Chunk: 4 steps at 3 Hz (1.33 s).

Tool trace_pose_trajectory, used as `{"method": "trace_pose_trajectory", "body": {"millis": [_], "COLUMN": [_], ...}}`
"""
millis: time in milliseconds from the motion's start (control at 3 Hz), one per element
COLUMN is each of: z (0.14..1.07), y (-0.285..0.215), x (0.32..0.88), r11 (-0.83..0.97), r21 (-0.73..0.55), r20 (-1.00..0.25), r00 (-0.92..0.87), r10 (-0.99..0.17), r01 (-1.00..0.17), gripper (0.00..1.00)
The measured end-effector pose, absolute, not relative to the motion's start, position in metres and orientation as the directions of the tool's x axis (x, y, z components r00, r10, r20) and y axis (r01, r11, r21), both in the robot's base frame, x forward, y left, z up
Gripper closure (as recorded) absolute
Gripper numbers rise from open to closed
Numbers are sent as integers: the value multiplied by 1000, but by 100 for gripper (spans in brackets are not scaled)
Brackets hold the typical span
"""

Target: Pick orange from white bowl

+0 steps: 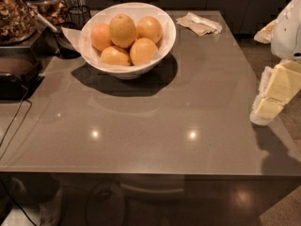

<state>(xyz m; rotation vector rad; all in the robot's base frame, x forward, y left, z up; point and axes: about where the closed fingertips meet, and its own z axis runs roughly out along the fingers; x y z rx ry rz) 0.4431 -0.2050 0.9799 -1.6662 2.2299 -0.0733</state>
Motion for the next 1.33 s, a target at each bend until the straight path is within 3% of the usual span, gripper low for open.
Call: {"method": "trace_pose_trajectory", "body": {"millis": [667, 1333], "z": [992, 999], "y": [-153, -122], "x": [475, 490], "r11": [364, 320], "r21": [-142, -135], "r20": [-369, -380], "r00": [-292, -250], "r10": [-882, -891], "r01": [-920, -938], "gripper": [0, 0]}}
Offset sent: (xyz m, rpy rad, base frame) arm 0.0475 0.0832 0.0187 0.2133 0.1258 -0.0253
